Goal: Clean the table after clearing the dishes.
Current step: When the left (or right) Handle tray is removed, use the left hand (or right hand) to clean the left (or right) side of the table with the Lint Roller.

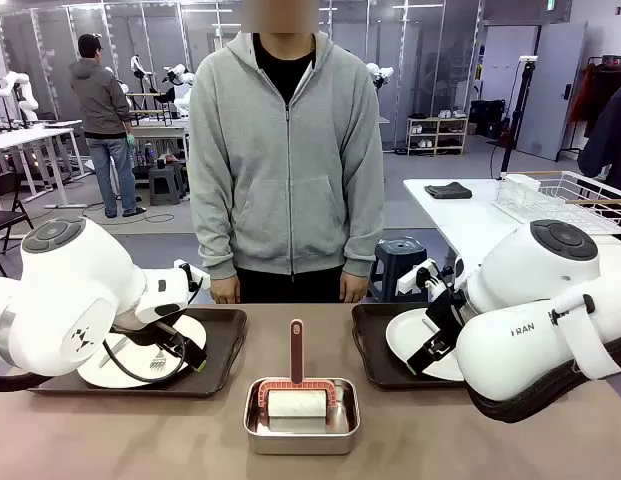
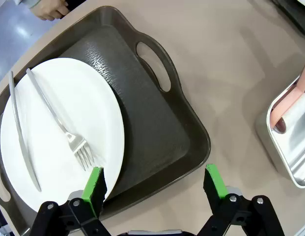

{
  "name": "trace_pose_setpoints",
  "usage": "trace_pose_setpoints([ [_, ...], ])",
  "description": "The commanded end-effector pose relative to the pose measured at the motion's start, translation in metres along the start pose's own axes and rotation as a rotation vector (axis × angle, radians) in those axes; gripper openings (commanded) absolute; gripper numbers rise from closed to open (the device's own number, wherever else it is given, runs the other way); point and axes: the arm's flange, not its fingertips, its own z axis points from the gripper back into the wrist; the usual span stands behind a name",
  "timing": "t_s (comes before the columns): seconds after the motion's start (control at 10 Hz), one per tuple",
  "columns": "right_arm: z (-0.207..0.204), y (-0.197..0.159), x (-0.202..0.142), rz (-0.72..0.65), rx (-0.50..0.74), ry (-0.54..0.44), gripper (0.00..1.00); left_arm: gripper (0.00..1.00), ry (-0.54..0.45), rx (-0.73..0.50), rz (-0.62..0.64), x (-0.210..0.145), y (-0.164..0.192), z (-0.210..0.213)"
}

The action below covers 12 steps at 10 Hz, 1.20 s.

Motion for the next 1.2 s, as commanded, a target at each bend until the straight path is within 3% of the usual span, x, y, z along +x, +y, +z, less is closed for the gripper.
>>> trace_pose_setpoints([
  [0.0, 0.0, 0.0, 0.0, 0.0, 0.0, 0.0, 1.0, 1.0, 0.0, 0.0, 0.0, 0.0, -0.0001, 0.0],
  [1.1, 0.0, -0.0004, -0.0001, 0.001, -0.001, 0.0, 1.0, 1.0, 0.0, 0.0, -0.001, 0.0001, -0.0004, 0.0],
])
